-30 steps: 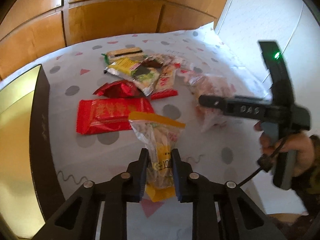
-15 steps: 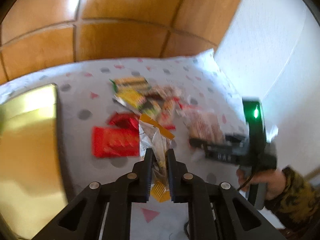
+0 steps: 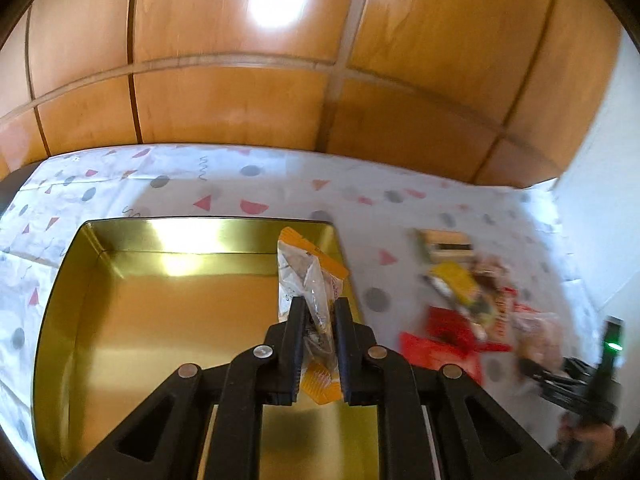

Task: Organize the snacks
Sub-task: 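Carry the clear bag into the tin with the left gripper while the right gripper grasps the large bread bag, then lower the large bread bag into the tin and open the right gripper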

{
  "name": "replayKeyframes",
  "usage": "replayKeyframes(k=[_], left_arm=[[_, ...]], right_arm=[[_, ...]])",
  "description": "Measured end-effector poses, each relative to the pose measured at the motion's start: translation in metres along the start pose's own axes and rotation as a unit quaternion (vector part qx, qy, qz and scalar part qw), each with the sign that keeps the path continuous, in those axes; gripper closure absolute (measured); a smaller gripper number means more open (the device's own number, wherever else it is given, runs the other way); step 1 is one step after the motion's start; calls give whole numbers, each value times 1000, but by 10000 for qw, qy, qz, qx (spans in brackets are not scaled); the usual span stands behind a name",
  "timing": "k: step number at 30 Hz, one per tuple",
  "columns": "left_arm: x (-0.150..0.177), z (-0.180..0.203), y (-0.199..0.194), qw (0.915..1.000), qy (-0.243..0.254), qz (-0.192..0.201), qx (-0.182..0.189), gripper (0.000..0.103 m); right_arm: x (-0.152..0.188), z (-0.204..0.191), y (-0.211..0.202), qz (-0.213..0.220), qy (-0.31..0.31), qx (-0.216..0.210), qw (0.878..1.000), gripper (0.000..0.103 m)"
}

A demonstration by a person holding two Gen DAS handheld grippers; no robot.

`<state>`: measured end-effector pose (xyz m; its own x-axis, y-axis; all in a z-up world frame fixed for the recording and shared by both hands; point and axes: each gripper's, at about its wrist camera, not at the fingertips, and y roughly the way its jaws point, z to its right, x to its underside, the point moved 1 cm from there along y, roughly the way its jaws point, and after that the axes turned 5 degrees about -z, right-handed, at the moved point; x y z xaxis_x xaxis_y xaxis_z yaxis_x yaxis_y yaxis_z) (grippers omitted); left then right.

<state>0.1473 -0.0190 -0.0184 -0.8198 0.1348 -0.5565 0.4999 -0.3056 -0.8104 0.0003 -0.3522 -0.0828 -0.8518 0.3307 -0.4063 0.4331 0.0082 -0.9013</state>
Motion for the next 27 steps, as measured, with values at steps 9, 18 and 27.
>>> replayKeyframes(k=[9, 18, 27], left_arm=[[-5, -13, 28, 9991, -312, -82, -279, 58], [57, -15, -8, 9927, -649, -57, -1013, 50], [84, -10, -48, 9888, -578, 479, -1291, 29]], right_arm=[[2, 3, 1, 55, -14, -38, 10000, 30], [5, -2, -3, 62, -102, 77, 9999, 32], [21, -20, -12, -107, -293, -189, 9993, 32]])
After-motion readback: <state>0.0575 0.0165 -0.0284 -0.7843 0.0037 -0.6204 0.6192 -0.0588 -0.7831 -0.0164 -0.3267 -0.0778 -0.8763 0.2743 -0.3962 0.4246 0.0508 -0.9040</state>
